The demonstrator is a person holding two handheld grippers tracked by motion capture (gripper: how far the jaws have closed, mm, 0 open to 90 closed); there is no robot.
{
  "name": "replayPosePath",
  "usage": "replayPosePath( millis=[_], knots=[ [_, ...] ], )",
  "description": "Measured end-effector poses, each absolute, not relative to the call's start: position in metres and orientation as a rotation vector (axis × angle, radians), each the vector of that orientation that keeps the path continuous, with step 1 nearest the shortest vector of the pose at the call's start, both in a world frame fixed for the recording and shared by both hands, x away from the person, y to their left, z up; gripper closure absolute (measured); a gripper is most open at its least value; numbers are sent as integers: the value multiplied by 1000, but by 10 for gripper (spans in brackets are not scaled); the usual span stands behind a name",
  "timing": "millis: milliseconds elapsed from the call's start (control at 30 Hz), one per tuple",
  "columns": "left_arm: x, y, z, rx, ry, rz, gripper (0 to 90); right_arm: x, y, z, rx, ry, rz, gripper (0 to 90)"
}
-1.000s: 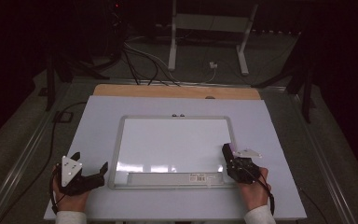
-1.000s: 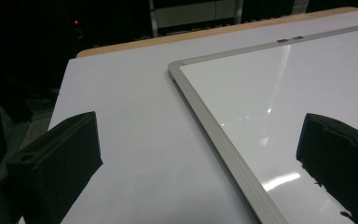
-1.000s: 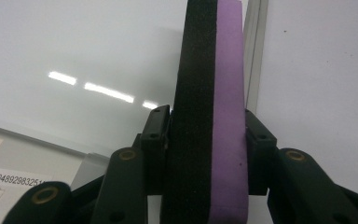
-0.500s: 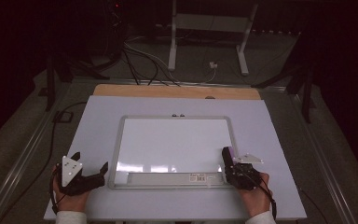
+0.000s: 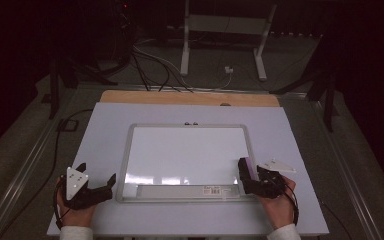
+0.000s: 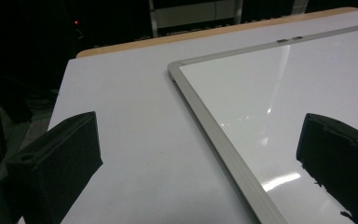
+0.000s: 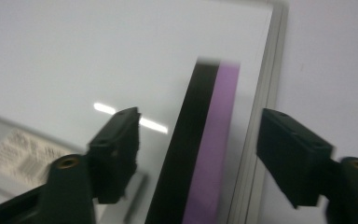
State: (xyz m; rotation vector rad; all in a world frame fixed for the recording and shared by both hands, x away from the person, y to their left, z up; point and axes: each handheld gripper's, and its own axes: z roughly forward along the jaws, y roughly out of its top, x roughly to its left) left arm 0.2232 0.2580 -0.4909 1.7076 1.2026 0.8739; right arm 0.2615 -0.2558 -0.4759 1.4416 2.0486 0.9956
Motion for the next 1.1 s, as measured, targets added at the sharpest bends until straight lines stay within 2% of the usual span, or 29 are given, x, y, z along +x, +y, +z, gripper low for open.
replayPosePath(
  millis=[200, 467, 733, 1100],
  knots=[
    [223, 259, -491, 1699, 1204, 875, 6, 268, -274, -473, 1418, 1998, 1089, 145],
    [221, 261, -485, 1667, 1194, 882, 6, 264, -294, -470, 1359, 1933, 1150, 25],
    [218, 264, -478, 1609, 1190, 891, 6, 257, -312, -472, 1323, 1860, 1252, 0],
    [219, 267, -480, 1601, 1221, 892, 6, 252, -314, -471, 1282, 1836, 1257, 0]
  ],
)
